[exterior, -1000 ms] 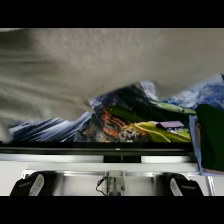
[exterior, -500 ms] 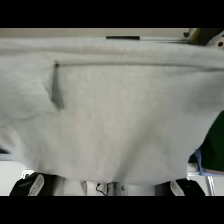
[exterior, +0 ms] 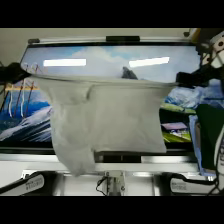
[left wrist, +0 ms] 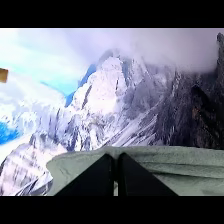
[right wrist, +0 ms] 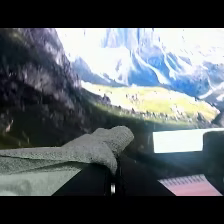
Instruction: Fold the shirts.
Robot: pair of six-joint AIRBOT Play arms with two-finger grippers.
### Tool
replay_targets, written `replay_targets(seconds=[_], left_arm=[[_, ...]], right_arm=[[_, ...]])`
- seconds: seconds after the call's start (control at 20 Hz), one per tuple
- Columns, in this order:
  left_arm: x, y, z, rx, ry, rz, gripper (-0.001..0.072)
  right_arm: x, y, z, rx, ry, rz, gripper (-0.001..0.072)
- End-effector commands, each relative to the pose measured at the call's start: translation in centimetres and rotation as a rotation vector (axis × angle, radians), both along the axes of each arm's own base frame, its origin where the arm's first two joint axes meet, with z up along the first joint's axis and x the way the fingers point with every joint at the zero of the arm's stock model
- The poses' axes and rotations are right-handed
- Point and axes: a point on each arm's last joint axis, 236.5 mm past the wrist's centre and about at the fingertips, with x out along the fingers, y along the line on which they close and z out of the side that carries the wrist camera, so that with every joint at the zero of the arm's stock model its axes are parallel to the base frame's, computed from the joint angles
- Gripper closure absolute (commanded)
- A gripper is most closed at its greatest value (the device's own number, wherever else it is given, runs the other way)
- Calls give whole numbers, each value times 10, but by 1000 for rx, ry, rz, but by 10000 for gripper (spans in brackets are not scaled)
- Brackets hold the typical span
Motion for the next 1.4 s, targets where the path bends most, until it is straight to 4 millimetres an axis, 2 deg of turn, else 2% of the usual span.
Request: replay_targets(seconds=[0.0,0.1,0.2,0.25,0.35,0.45,0.55,0.65,0.75,0.8,0.9,1.1,1.35], left_arm=[[83,-20,-48,-76,-85,-15,670],[122,-15,-57,-60,-158,45,670],[148,-8,-77,-87,-185,138,670],[154,-6,-95,-120,-163,183,670],[153,-12,-133,-176,-68,211,671],[142,-21,-160,-190,23,175,670],[124,-27,-172,-205,112,122,670],[96,-35,-182,-238,236,57,669],[61,-43,-193,-263,379,-20,670],[44,-43,-199,-246,446,-56,670],[19,-39,-209,-193,541,-98,670],[12,-35,-217,-172,580,-96,670],[13,-34,-223,-175,585,-92,670]], right_arm=[[75,2,-42,115,-189,-141,637],[103,7,-42,182,-288,-176,638],[118,11,-48,233,-335,-206,637],[120,12,-57,242,-324,-213,637],[111,15,-85,249,-242,-210,637],[96,20,-109,253,-142,-200,637],[84,20,-116,232,-85,-177,637],[70,22,-116,222,-31,-159,637],[47,23,-122,181,66,-108,637],[35,20,-129,154,121,-96,637],[23,19,-136,143,181,-87,637],[17,21,-144,157,214,-114,637],[12,42,-144,243,248,-108,637]])
